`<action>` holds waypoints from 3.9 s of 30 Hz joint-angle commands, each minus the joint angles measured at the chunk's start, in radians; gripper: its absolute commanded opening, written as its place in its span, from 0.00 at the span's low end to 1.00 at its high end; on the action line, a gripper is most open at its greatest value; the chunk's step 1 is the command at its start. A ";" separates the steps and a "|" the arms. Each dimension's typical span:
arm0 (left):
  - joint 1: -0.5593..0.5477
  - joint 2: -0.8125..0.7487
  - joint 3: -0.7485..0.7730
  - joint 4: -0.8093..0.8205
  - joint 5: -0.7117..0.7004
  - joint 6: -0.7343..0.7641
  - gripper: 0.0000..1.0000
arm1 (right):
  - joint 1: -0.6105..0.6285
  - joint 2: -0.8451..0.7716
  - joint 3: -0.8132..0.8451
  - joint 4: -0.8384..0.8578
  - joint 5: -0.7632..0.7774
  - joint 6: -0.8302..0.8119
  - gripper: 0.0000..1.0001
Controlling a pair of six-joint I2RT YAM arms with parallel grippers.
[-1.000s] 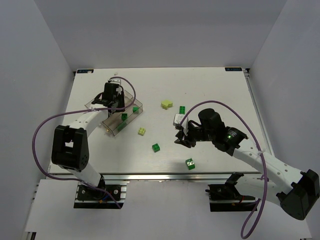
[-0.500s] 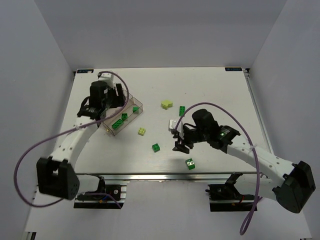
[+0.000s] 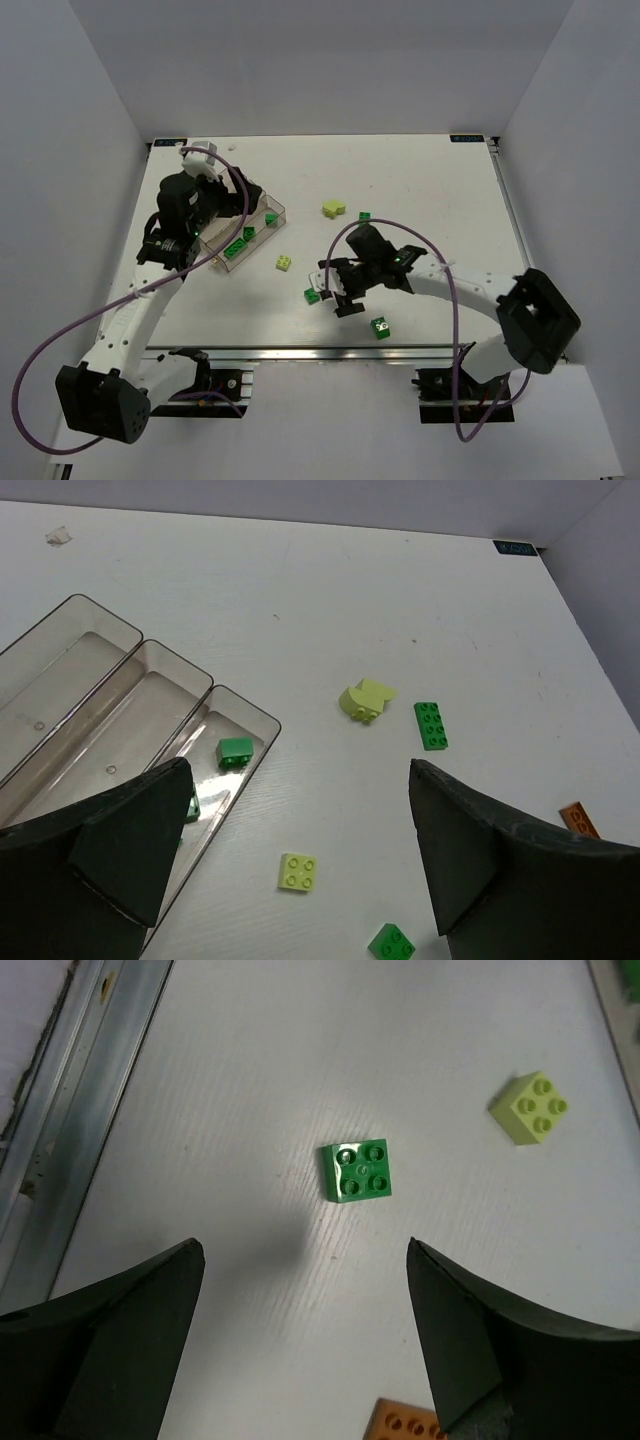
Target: Sort the legos into containers by color
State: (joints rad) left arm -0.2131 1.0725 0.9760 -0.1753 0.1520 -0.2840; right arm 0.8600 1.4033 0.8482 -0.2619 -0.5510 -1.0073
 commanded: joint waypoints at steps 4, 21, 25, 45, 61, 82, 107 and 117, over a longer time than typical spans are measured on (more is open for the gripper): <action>0.001 -0.095 -0.020 0.028 -0.031 -0.020 0.98 | 0.014 0.204 0.155 -0.003 -0.035 -0.082 0.78; 0.001 -0.128 -0.026 0.036 -0.043 -0.020 0.98 | 0.025 0.477 0.327 0.006 0.046 -0.045 0.68; 0.000 -0.128 -0.026 0.037 -0.037 -0.021 0.98 | 0.025 0.491 0.342 -0.026 0.054 -0.050 0.63; 0.001 -0.187 -0.040 0.040 -0.178 -0.018 0.98 | 0.092 0.543 0.655 -0.062 0.276 0.019 0.03; 0.000 -0.218 -0.048 0.034 -0.321 -0.034 0.98 | 0.139 0.723 0.910 0.154 0.597 -0.045 0.03; 0.001 -0.221 -0.048 0.037 -0.307 -0.032 0.98 | 0.151 0.875 1.059 0.228 0.661 -0.100 0.54; 0.001 -0.224 -0.048 0.043 -0.282 -0.035 0.98 | -0.174 0.345 0.442 0.385 0.583 0.620 0.89; 0.000 -0.223 -0.049 0.043 -0.273 -0.034 0.98 | -0.323 0.480 0.535 0.210 0.839 1.085 0.88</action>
State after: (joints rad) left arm -0.2131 0.8673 0.9279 -0.1482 -0.1341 -0.3157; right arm 0.5388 1.8732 1.3460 -0.0238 0.2352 -0.1055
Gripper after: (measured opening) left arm 0.982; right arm 0.882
